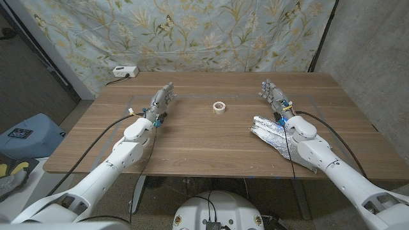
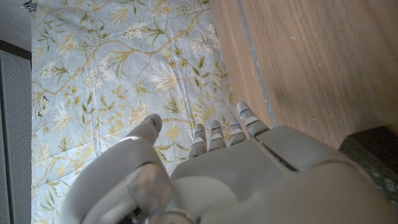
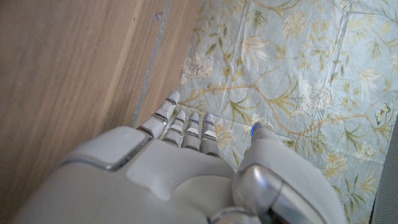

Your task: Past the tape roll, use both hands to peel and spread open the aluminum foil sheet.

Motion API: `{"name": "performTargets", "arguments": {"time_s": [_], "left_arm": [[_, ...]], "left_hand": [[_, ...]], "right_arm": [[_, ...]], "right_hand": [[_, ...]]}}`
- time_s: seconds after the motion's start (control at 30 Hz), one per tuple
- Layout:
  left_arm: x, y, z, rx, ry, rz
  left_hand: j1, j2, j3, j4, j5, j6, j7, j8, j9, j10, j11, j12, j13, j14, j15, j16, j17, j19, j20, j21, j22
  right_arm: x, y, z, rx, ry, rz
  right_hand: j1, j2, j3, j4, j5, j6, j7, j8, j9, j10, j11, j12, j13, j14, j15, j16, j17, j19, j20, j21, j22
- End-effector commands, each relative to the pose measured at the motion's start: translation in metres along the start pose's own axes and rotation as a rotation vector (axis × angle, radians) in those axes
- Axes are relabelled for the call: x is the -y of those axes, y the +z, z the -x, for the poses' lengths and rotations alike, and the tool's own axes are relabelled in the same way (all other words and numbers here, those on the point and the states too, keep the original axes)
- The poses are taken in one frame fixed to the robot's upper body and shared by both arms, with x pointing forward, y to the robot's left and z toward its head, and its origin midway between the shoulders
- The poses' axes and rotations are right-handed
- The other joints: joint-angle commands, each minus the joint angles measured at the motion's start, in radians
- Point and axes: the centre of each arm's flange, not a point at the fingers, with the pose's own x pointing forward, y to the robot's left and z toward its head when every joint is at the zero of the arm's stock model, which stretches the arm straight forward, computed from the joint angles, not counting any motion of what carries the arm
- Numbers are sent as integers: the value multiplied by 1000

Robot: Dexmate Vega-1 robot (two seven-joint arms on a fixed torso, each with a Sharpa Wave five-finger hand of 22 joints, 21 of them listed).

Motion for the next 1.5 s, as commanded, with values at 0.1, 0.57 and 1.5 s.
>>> {"name": "performTargets", "arguments": {"time_s": [0.1, 0.57, 1.5], "left_arm": [[7, 3, 8, 20, -11, 18], [9, 5, 4, 30, -11, 24], [7, 4, -10, 26, -23, 32]], "left_hand": [[12, 0, 7, -8, 5, 11, -1, 5, 2, 5, 8, 6, 3, 1, 11, 6, -1, 5, 7, 5, 2], [18, -1, 8, -22, 6, 17, 4, 6, 2, 9, 11, 8, -1, 4, 13, 5, -4, 7, 5, 3, 2], [25, 1, 7, -44, 8, 25, 5, 6, 2, 18, 16, 10, -9, 6, 14, 4, -5, 9, 7, -4, 2]], "right_arm": [[-2, 9, 11, 5, -9, 37], [0, 18, 9, -1, -1, 122], [-7, 56, 37, -69, -41, 450]], "right_hand": [[14, -5, 8, -9, 7, 6, 12, 4, 3, 7, 10, 4, 1, 11, -1, 8, -1, 13, -31, 2, 3], [21, -8, 10, -22, 7, 17, 14, 8, 3, 6, 15, 5, 1, 8, 0, 8, -9, 13, -29, -7, 3], [87, -29, 27, -100, 3, 9, 27, 4, 1, -14, 38, 2, -1, -7, 18, 5, -41, 4, -35, -43, 3]]}}
